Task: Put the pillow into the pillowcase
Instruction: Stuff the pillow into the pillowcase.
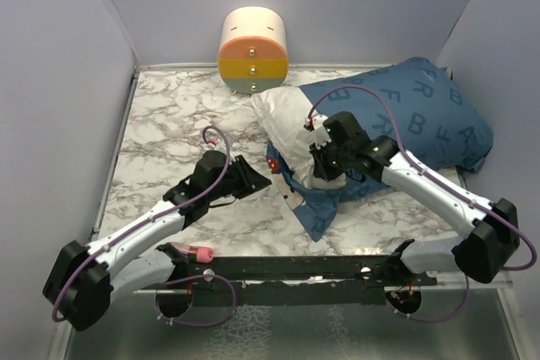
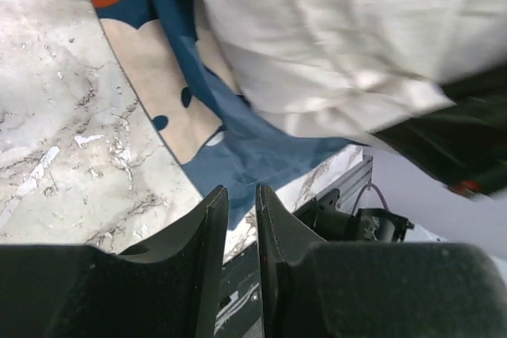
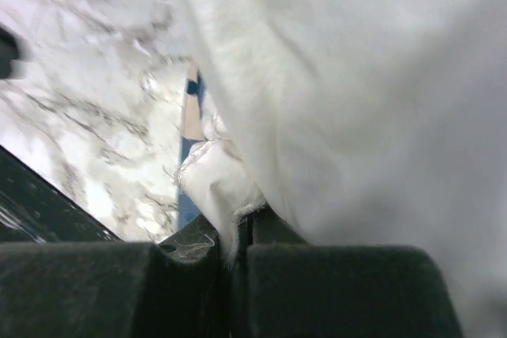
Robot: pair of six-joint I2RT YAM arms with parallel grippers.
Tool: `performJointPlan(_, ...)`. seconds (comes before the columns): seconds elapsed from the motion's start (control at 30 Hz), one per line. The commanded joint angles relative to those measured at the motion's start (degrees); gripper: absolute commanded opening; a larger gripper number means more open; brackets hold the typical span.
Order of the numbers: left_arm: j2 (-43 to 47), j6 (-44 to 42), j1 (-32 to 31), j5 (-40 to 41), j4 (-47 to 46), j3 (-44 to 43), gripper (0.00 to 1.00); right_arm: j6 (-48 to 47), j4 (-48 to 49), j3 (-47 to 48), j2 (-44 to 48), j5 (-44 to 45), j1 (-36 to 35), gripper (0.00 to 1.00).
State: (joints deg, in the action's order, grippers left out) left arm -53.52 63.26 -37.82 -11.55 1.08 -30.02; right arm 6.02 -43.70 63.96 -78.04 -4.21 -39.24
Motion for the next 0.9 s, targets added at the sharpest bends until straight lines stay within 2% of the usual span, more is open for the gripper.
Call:
performJointPlan(0.0,-7.3,4.3,0.0,1.0,-9.8,-1.5,0.22,5.5,11.8,0.2,9.4,1.2,0.4,0.01)
performJointPlan(0.13,-14.5,4.4,-0.2,1.1,-14.3,-4.3,0.22,6.6,13.1,1.3,10.9,4.1,0.4,0.01)
performJointPlan(0.37,-26.5,4.5,-1.0,1.9,-21.9,-11.1,0.28,7.1,14.3,-1.3,12.4,2.8,0.4,0.01)
performJointPlan(0.53,-31.4,4.8,-1.1,3.3,-19.6,-14.9,0.28,7.3,13.8,-2.5,13.8,3.4,0.4,0.01)
performJointPlan(0.77,-36.6,6.1,-1.9,2.8,-16.6,-14.0,0.11,7.3,13.2,-1.6,14.5,5.7,0.4,0.01)
performJointPlan(0.87,-38.5,5.7,-2.0,1.7,-18.7,-13.9,0.09,7.3,13.9,-1.6,14.3,5.5,0.4,0.01)
